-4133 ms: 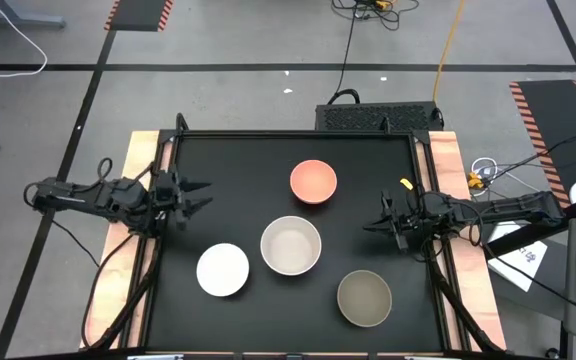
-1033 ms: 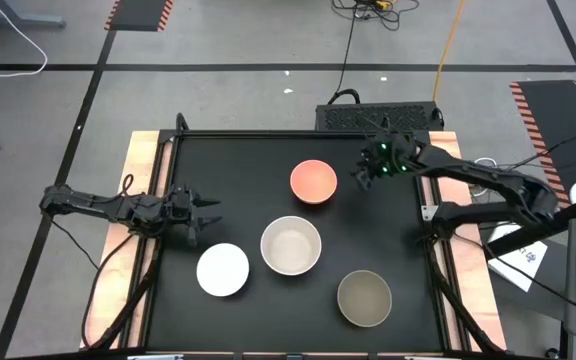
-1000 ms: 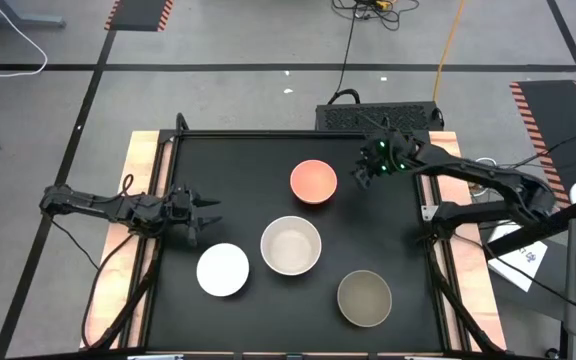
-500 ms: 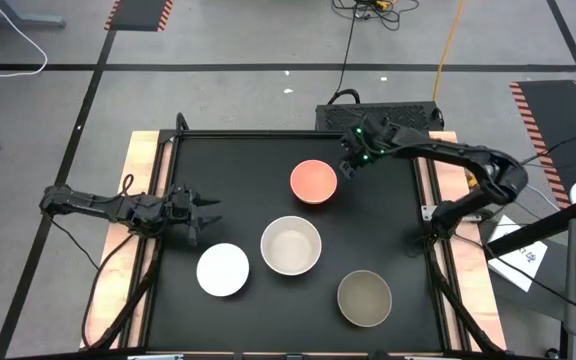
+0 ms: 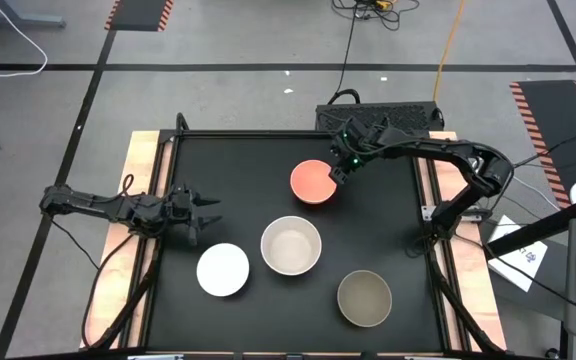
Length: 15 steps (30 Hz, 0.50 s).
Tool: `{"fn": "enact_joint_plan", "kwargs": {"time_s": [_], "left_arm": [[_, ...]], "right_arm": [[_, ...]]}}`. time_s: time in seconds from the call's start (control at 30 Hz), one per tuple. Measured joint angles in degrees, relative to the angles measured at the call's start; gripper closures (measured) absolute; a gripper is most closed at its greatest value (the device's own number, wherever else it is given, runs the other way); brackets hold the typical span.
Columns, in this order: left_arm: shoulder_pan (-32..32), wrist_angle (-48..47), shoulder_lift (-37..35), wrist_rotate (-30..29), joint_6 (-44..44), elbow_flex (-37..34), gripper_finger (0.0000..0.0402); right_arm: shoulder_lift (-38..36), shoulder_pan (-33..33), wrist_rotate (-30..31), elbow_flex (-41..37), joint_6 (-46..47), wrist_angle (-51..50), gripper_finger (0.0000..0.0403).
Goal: Nest bowls inside each other
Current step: Stack the orange bowl on the gray bowl
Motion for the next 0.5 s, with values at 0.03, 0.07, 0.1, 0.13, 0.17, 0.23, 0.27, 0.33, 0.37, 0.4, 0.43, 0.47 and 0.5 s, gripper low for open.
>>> {"fn": "enact_joint_plan", "kwargs": {"time_s": [0.03,0.07,0.1,0.13,0.17,0.23,0.27,0.33,0.37,0.4,0.43,0.47,0.5], "left_arm": [[0.00,0.00,0.00,0.00,0.25,0.00,0.0163],[0.00,0.00,0.00,0.00,0.33,0.00,0.0163],[0.00,0.00,0.00,-0.02,0.36,0.00,0.0163],[0.00,0.00,0.00,-0.01,0.39,0.00,0.0163],[0.00,0.00,0.00,0.00,0.41,0.00,0.0163],[0.00,0.04,0.00,0.00,0.39,0.00,0.0163],[0.01,0.04,0.00,0.00,0.39,0.00,0.0163],[0.00,0.04,0.00,0.00,0.38,0.00,0.0163],[0.00,0.04,0.00,-0.01,0.30,0.00,0.0163],[0.00,0.04,0.00,0.00,0.30,0.00,0.0163],[0.00,0.05,0.00,0.00,0.30,0.00,0.0163],[0.00,0.04,0.00,0.00,0.28,0.00,0.0163],[0.00,0.04,0.00,0.00,0.28,0.00,0.0163]], "right_arm": [[0.17,0.16,-0.08,0.02,0.05,0.64,0.0186],[0.40,0.23,-0.12,0.02,0.24,0.77,0.0186],[0.75,0.39,-0.23,0.02,0.46,0.53,0.0186],[1.14,0.51,-0.70,0.02,0.45,0.43,0.0186],[1.57,0.52,-1.23,0.02,0.48,0.48,0.0186],[2.60,0.52,-1.37,0.02,0.79,0.58,0.0186],[3.12,0.52,-1.36,0.02,0.90,0.56,0.0186],[4.07,0.52,-1.35,0.00,0.81,0.60,0.0186],[4.44,0.52,-1.34,0.00,0.47,0.65,0.0186],[4.70,0.52,-1.34,-0.01,-0.03,0.77,0.0186],[4.81,0.52,-1.34,-0.02,-0.66,0.82,0.0187],[4.81,0.52,-1.34,-0.02,-1.27,0.82,0.0189],[4.79,0.52,-1.36,-0.02,-1.84,0.95,0.0194]]}}
